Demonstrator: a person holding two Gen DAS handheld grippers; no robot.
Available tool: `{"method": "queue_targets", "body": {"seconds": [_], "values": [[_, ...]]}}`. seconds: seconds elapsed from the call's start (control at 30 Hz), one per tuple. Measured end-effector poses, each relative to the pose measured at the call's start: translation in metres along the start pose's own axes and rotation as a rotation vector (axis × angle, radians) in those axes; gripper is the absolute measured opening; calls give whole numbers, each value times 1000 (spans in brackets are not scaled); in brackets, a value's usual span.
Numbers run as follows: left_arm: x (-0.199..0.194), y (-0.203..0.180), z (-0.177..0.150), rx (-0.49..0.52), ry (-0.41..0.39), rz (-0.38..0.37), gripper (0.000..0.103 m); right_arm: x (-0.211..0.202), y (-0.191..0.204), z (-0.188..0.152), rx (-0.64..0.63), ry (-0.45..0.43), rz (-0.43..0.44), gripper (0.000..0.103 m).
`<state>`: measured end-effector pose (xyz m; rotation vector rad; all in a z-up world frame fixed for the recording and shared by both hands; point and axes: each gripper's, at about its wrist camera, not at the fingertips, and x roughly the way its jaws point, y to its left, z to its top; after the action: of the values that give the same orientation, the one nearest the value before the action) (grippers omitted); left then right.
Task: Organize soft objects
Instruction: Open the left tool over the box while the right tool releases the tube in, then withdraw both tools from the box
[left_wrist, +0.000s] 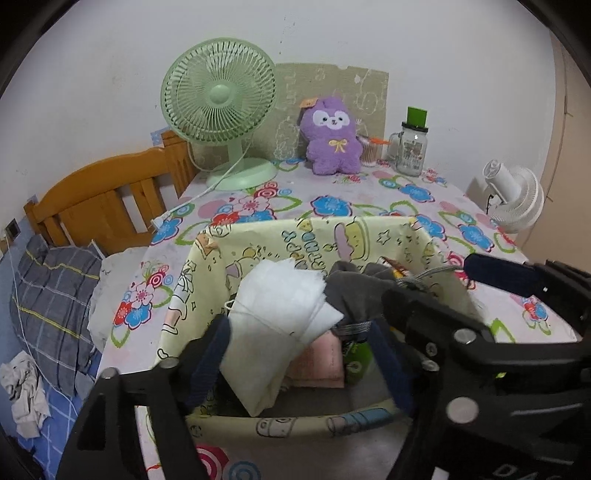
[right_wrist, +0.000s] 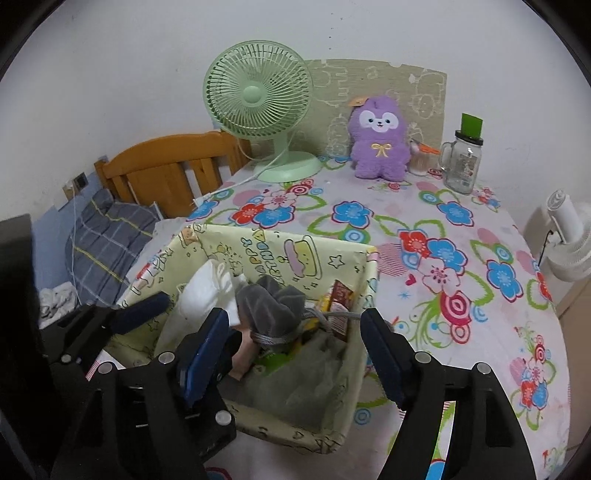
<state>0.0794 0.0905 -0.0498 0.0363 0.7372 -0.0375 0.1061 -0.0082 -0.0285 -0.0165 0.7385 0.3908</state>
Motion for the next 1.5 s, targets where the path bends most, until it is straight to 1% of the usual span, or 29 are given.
{"method": "queue_targets", "body": {"seconds": [0.07,0.27,0.43,0.57,0.77,0.97,1.03,1.1,1.23,1.37,1.5], "values": [[-5,-2,0,4,-14,6,90,-3,-2,-1,0,-2,0,77],[-12,-12,1,11,-30,10,94,-15,-9,-5,13,-24,-7,81],[-19,-21,1,17,-51,-7,94,-26,-17,-8,13,-42,-26,84],[-22,-28,3,12,-59,-11,94,-36,-26,-10,19,-68,-52,88],[-30,-38,4,10,-73,-16,94,-48,-39,-12,23,-88,-81,89],[-39,-48,5,11,-90,3,95,-64,-48,-15,23,-119,-91,92],[-41,-51,5,11,-92,9,96,-68,-50,-16,23,-127,-93,92],[-42,-55,6,11,-94,12,99,-72,-55,-18,24,-134,-95,93],[-45,-63,7,14,-102,10,99,-80,-63,-20,33,-152,-116,93],[-51,-71,8,25,-117,12,102,-89,-71,-23,39,-176,-139,97],[-58,-78,10,29,-133,4,103,-100,-78,-25,44,-199,-157,99]]}}
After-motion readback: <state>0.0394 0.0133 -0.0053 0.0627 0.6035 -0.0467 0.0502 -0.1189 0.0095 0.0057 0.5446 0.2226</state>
